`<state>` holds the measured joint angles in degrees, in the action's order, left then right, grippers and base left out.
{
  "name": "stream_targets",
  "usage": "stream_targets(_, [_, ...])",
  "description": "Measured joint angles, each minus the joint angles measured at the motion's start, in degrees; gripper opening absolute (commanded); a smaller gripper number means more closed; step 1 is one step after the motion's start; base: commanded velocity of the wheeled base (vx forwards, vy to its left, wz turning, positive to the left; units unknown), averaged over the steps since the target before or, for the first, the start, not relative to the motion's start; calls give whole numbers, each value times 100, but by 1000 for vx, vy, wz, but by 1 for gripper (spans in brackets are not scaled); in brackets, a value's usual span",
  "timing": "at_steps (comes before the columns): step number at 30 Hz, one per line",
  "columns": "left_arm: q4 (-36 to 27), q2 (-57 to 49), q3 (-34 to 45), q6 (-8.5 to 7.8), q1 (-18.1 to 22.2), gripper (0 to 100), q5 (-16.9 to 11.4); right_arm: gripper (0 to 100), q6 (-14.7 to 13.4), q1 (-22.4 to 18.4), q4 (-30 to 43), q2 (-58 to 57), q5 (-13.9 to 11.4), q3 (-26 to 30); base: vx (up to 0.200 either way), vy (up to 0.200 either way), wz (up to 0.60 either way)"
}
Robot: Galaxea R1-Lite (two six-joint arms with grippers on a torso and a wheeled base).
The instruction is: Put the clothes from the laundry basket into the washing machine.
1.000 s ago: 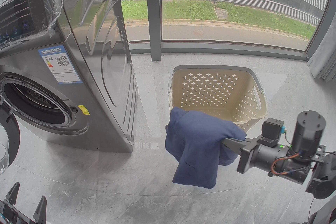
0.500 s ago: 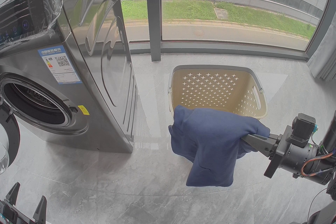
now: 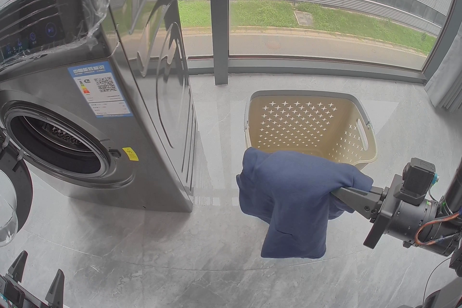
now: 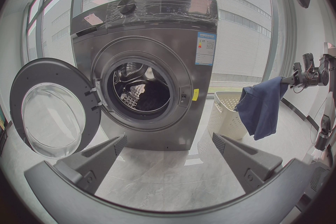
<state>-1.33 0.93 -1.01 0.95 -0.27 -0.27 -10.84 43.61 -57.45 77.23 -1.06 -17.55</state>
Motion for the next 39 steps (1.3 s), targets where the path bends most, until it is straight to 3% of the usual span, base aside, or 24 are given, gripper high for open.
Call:
stream_targets(18, [-1,0,0,6,0,100,2,0,2,145,-2,26,-16,105,0,200,0])
stream_targets(24, [0,0,0,0,0,100,0,0,0,145,-13,33,-13,105,0,0,0])
stream_targets(39, [2,4,0,-2,0,100,2,0,2,138,-11,39,-6,102,-200,0,0])
